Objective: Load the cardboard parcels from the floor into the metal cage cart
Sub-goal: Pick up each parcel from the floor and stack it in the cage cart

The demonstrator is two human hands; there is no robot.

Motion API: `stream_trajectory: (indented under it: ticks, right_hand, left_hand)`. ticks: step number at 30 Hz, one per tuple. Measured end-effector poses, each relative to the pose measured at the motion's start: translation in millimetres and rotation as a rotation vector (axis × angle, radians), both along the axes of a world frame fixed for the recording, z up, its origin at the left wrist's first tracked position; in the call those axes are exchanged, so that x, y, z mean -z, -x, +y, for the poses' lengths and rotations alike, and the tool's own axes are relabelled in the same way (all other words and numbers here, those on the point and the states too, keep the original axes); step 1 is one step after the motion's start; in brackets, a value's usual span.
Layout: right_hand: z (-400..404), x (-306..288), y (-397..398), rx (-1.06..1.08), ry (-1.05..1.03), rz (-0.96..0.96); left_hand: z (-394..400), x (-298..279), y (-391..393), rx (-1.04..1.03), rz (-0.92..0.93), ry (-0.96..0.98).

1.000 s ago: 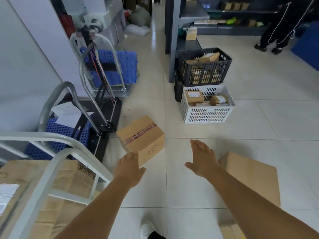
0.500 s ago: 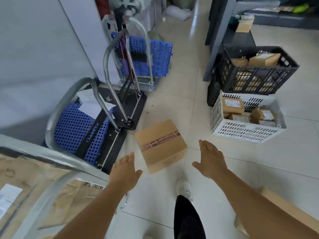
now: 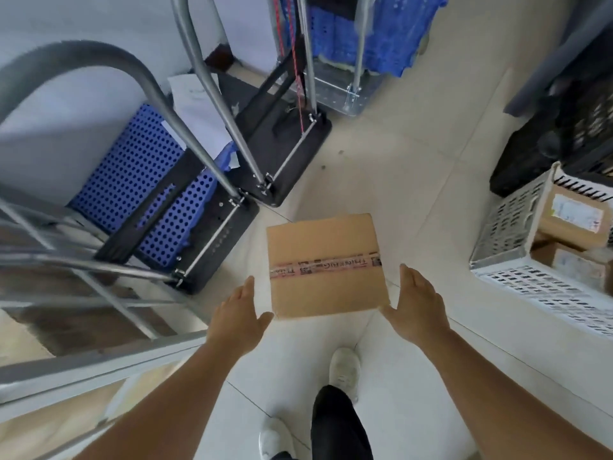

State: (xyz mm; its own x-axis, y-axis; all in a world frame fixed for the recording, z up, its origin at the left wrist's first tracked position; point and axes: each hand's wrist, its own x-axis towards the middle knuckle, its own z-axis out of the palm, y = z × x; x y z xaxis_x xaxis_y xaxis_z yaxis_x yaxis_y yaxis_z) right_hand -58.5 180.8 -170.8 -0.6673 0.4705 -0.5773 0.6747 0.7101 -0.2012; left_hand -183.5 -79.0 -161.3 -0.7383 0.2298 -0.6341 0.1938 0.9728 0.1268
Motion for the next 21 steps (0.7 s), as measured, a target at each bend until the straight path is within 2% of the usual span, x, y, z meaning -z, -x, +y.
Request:
stream_trajectory:
  ticks: [7, 13, 21]
  right_hand:
    - [20.8, 109.4, 38.8, 0.056, 0.096, -0.034]
    - [22.0, 191.0, 52.0, 0.074, 0.079, -0.005]
    - [28.1, 249.8, 46.2, 0.334, 0.268, 0.042]
  left_hand:
    - [16.7, 110.8, 33.6, -0.114, -0.056, -0.004]
    - [32.2, 191.3, 34.7, -0.175, -0.094, -0.026]
    - [33.8, 247.0, 38.2, -0.484, -0.152, -0.207]
